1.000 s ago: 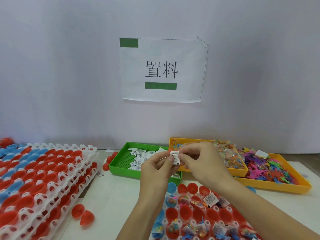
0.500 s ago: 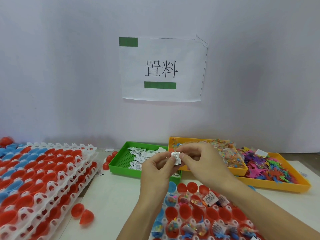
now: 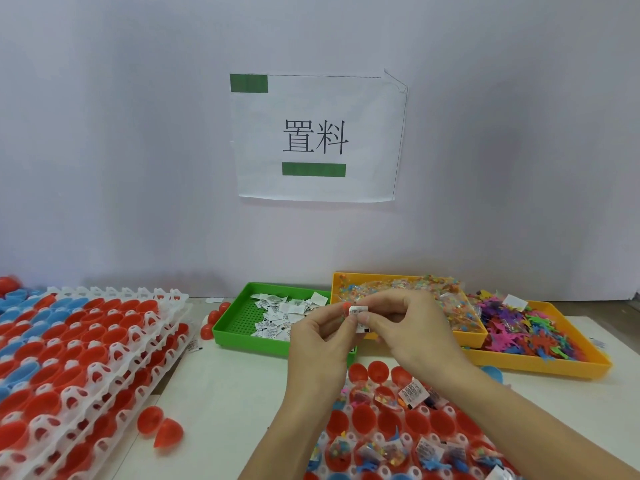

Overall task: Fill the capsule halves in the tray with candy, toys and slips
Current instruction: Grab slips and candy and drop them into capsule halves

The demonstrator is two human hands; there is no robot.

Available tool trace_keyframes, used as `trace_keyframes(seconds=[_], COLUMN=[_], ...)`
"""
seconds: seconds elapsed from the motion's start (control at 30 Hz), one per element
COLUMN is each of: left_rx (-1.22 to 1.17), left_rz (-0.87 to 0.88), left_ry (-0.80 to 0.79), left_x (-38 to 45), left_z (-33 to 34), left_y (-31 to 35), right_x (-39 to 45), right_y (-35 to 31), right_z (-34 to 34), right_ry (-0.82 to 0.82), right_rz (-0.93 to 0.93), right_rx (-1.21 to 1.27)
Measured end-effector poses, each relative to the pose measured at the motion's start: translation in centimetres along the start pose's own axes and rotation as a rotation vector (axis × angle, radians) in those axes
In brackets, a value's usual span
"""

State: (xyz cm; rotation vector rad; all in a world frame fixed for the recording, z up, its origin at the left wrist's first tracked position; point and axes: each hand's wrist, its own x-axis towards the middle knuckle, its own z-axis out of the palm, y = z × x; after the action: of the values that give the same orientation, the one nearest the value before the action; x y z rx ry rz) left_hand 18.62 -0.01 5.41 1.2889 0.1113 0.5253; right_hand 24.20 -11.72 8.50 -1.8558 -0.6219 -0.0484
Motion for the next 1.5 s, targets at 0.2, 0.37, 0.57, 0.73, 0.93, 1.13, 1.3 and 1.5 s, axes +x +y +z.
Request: trace_keyframes(seconds=[0.2, 0.37, 0.57, 0.73, 0.93, 1.13, 1.3, 1.5], left_rx=[-0.039, -0.004, 0.166, 0.173, 0.108, 0.145, 0.199, 0.210], left_rz=[-0.009, -0.044, -0.043, -0.070, -0.089, -0.061, -0.058, -0.136], left_ry=[-0.038, -0.061, -0.114, -0.135, -0.040, 0.009, -0.012, -0.055], left_x=[-1.2, -2.5, -4.9, -6.7, -8.8, -11.2, -13.0, -15.0], left_z=[1.3, 2.7, 3.9, 4.9, 5.4, 3.9, 2.7, 1.5], left_y=[0.4, 1.4, 2.8, 3.4, 3.5, 3.5, 3.6, 3.4], right_x=[-0.9, -1.9, -3.5, -5.2, -6.9, -8.9, -10.3, -11.5], right_y=[-0.3, -1.2, -2.5, -3.3, -3.6, -3.8, -4.1, -4.6], right_z=[-1.5, -3.5, -6.7, -8.4, -8.4, -7.3, -7.0, -7.4], right_ry=[-0.009, -0.052, -0.214, -0.197, -0.131, -0.118, -0.271, -0.510], right_rz=[0.015, 0.011, -0.039, -0.055, -0.001, 0.049, 0.086, 0.106], right_rx=[0.015, -0.104, -0.288, -0.244, -0.191, -0.123, -0.098, -0.155])
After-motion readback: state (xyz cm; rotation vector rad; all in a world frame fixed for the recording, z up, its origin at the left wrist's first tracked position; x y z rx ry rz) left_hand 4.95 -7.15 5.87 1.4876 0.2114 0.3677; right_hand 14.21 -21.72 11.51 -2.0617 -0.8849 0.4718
